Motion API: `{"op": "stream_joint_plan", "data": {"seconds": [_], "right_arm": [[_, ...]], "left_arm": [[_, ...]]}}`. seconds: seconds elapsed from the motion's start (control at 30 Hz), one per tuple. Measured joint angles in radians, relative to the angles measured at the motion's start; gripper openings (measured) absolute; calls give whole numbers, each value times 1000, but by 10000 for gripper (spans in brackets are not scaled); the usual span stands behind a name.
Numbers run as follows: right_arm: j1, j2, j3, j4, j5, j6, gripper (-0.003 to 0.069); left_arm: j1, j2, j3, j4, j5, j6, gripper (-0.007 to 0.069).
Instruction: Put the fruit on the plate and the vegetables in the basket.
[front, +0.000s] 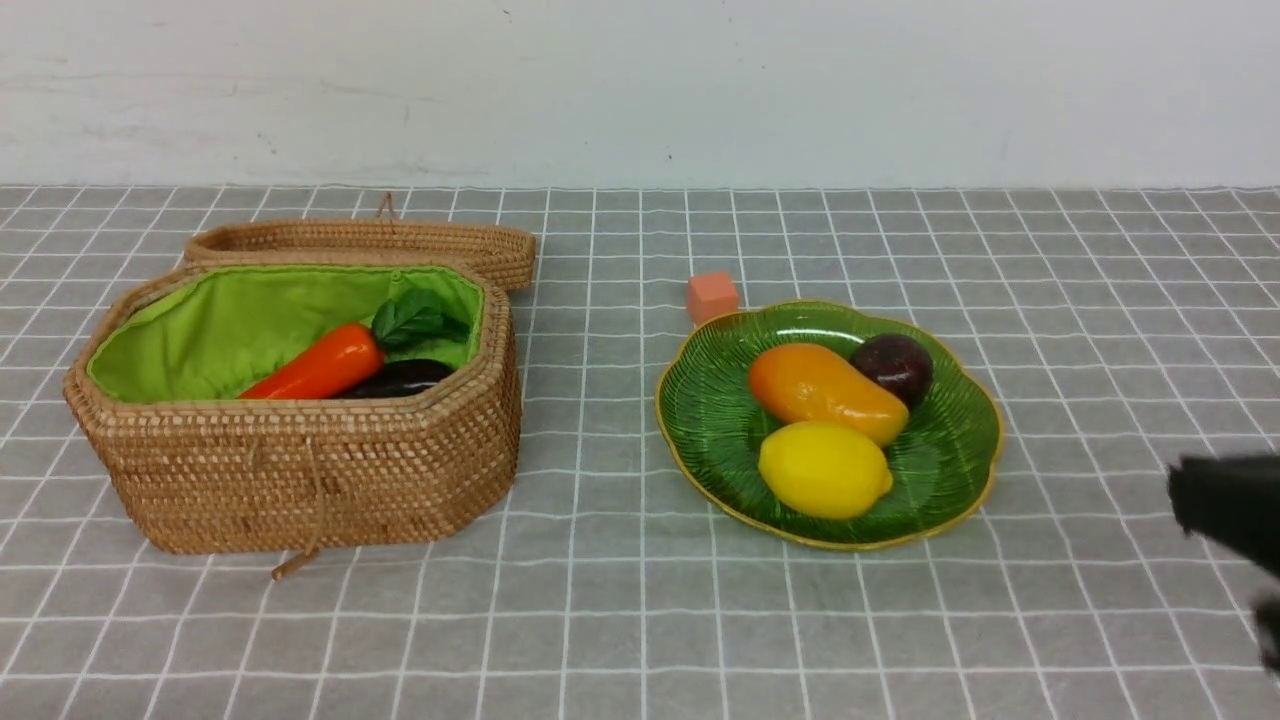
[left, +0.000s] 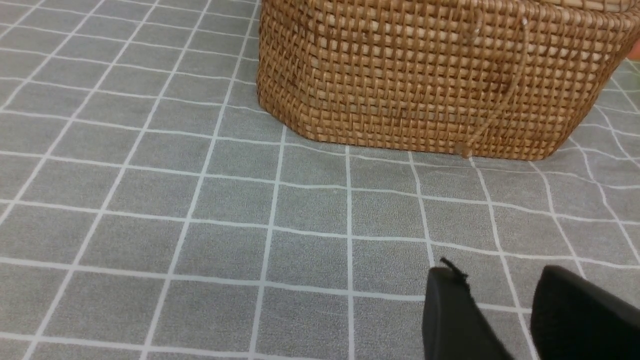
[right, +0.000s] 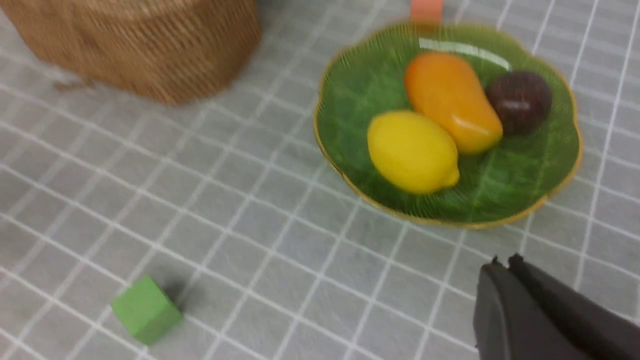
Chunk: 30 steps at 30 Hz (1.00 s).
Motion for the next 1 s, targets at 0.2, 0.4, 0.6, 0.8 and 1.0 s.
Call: {"op": "stream_joint_plan", "data": {"seconds": [0.2, 0.4, 0.6, 0.8, 1.0], "right_arm": [[0, -288, 186, -11, -48, -21, -7], [0, -473, 264, -94, -32, -6, -4], [-206, -546, 405, -211, -26, 192, 1], [-439, -601, 581, -228, -133, 227, 3], [-542, -672, 689, -120, -169, 115, 6]], "left_arm": [[0, 0, 0, 0, 0, 0, 237], [0, 0, 0, 0, 0, 0, 237], [0, 0, 0, 0, 0, 0, 237], [0, 0, 0, 0, 0, 0, 237], [0, 0, 0, 0, -1, 0, 239]]}}
